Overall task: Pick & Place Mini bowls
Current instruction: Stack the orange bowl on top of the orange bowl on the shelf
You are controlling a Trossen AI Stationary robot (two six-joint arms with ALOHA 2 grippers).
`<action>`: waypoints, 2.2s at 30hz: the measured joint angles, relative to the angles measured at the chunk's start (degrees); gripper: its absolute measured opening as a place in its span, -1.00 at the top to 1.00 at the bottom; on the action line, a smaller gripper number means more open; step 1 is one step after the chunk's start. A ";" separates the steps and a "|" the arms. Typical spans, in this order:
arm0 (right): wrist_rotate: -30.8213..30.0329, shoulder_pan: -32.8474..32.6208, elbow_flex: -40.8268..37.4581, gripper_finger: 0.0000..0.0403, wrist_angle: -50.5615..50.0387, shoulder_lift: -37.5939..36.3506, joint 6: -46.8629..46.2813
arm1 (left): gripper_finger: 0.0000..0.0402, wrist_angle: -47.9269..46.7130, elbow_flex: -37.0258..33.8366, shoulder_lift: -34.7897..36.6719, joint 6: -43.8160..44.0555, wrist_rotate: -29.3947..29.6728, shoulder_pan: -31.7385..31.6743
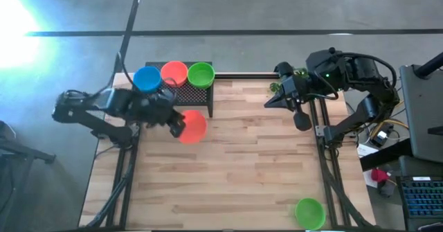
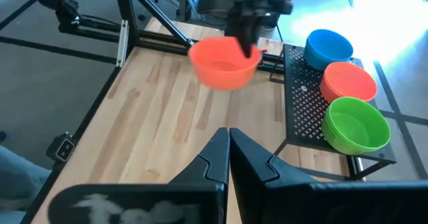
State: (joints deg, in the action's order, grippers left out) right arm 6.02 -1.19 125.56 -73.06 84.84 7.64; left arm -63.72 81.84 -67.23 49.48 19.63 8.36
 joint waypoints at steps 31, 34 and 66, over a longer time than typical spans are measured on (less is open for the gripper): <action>-4.99 0.11 0.00 0.96 1.86 0.00 -3.19 | 1.00 -6.46 10.82 -10.56 -43.40 -23.62 -64.53; -5.09 0.11 0.00 0.96 1.86 0.00 -3.22 | 1.00 -6.56 11.79 -14.10 -45.07 -23.62 -65.75; -10.75 0.11 0.00 0.96 1.86 0.02 -6.05 | 0.61 -6.71 12.70 -19.83 -46.38 -23.00 -66.49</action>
State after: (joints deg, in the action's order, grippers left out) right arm -4.73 -1.08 125.56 -71.20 84.86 1.58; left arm -70.43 94.54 -87.06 3.10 -3.38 -58.13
